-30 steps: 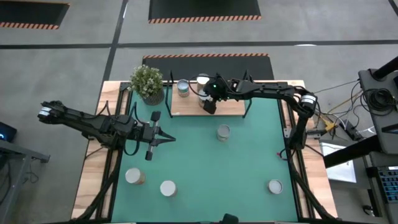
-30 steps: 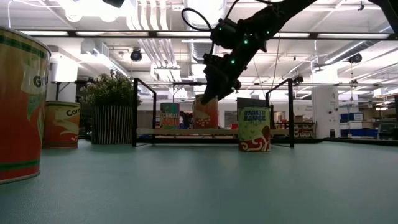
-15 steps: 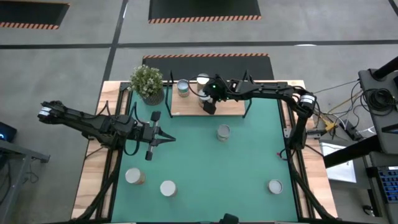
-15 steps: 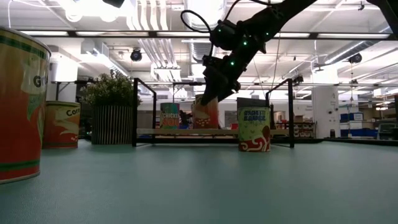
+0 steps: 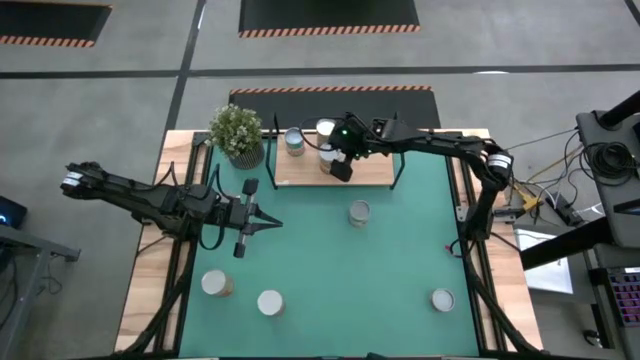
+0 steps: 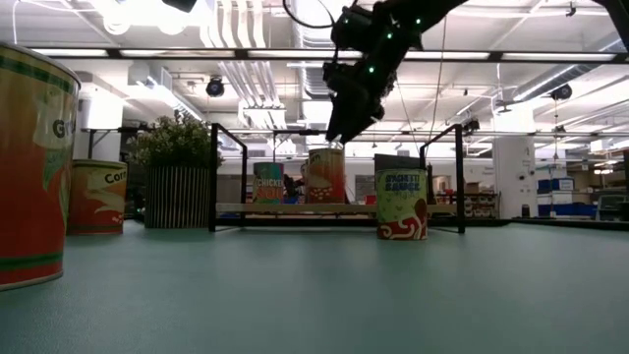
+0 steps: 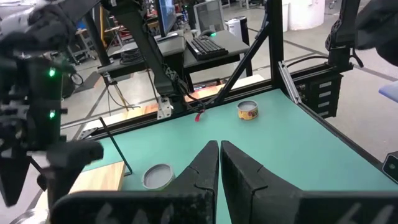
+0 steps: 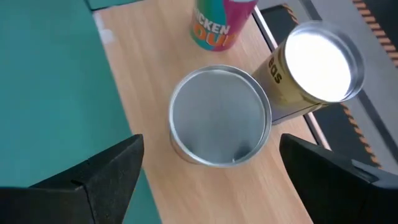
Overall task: Pick and place cans onto a shelf
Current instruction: Put the right canned corn on the shelf
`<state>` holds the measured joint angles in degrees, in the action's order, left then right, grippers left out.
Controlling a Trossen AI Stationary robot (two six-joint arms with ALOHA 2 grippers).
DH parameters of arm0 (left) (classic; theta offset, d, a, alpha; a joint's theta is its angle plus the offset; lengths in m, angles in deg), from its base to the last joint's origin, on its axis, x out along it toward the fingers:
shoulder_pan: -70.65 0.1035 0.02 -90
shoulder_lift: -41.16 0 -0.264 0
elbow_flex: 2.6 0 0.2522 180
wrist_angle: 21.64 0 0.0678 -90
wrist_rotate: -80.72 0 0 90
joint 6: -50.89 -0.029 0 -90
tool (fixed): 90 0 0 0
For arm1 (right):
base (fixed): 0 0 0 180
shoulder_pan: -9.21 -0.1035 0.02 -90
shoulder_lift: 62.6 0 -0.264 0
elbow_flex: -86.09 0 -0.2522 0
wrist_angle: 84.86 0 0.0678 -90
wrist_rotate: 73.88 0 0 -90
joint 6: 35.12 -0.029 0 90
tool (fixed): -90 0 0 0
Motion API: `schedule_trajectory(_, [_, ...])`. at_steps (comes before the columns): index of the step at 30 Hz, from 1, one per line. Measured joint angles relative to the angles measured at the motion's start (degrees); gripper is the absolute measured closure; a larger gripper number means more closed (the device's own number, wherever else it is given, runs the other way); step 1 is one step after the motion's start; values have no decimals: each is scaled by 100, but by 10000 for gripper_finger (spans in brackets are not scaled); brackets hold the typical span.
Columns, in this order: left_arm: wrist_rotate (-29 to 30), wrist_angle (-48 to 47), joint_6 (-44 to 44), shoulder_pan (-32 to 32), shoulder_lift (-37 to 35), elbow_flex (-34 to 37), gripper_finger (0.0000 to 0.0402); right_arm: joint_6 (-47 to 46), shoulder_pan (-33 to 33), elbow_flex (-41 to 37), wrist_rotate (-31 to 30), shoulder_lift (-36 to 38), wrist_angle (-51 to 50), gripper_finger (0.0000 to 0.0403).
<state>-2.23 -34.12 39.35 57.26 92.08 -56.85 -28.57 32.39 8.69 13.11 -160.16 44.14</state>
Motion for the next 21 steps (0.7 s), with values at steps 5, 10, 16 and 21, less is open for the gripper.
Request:
schedule_trajectory(5, [0,-3,0,0,0,1,402,348,-92,-187,6,369,-136,70])
schedule_trajectory(10, [0,-26,0,0,0,2,402,466,-158,-776,111,803,-24,169])
schedule_trajectory(16, [0,-26,-116,-1,0,0,402,241,-155,-2170,299,1046,1546,322])
schedule_trajectory(21, [0,-26,-133,0,0,0,402,235,-155,-3077,302,899,3267,387])
